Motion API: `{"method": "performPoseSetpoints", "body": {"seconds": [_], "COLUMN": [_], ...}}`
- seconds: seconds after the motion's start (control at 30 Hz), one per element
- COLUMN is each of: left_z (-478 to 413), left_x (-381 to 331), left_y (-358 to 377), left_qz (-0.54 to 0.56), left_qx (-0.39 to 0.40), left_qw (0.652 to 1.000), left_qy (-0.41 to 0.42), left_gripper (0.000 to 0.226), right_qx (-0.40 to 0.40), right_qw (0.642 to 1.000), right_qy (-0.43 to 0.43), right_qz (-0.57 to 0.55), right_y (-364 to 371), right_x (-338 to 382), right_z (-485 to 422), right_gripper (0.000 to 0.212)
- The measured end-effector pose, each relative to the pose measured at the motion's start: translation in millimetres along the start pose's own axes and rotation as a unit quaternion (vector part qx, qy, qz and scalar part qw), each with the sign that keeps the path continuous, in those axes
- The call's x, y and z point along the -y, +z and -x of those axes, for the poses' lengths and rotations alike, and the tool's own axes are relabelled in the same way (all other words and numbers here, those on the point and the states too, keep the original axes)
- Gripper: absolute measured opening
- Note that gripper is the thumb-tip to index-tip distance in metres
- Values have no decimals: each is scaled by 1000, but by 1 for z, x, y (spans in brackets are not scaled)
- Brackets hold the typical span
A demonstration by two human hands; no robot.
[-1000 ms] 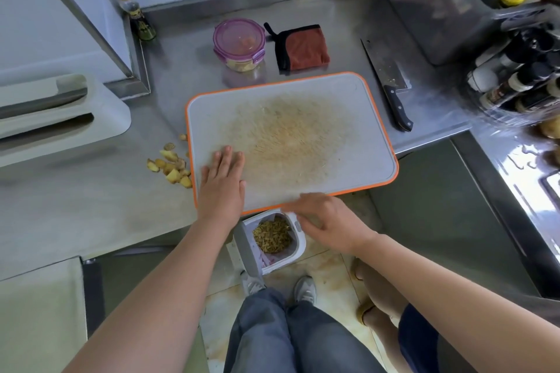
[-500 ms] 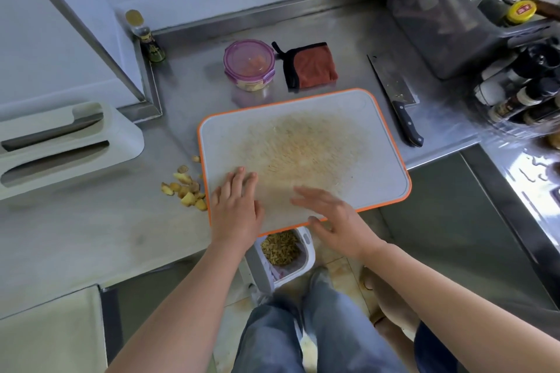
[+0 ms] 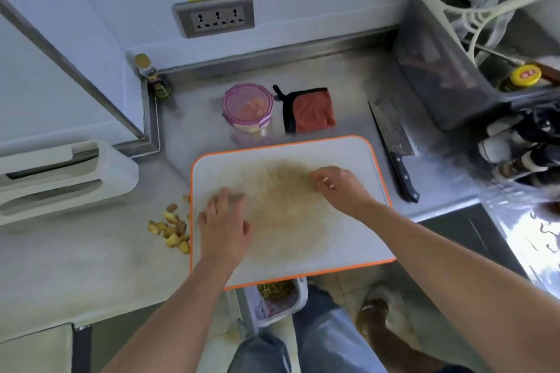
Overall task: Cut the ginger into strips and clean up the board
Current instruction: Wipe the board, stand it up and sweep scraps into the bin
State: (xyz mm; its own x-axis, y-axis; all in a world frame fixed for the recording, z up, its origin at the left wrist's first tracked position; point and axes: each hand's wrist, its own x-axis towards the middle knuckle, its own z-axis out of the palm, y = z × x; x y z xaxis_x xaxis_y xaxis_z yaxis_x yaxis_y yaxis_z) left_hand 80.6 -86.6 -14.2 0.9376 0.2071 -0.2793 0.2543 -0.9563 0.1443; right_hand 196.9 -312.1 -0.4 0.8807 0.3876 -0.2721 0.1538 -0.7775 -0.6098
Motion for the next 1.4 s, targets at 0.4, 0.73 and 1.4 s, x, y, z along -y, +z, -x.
{"method": "performPoseSetpoints", "body": {"seconds": [0.4, 0.73, 1.4], "left_z": [-29, -45, -12], "left_x": [-12, -18, -71], "left_y": [-19, -26, -46], "left_qz": [37, 81, 741], "left_qx": [14, -8, 152], "left_qw": [996, 993, 599], "left_qy": [-77, -84, -263], "left_gripper": [27, 25, 43], "right_qx": [72, -163, 180], "right_qw": [982, 959, 938], "right_qy": [38, 18, 67], "right_qz": [169, -230, -289], "right_y": [-8, -37, 16], "right_x": [18, 38, 69], "right_z": [-109, -93, 46], "right_gripper": [46, 22, 73]}}
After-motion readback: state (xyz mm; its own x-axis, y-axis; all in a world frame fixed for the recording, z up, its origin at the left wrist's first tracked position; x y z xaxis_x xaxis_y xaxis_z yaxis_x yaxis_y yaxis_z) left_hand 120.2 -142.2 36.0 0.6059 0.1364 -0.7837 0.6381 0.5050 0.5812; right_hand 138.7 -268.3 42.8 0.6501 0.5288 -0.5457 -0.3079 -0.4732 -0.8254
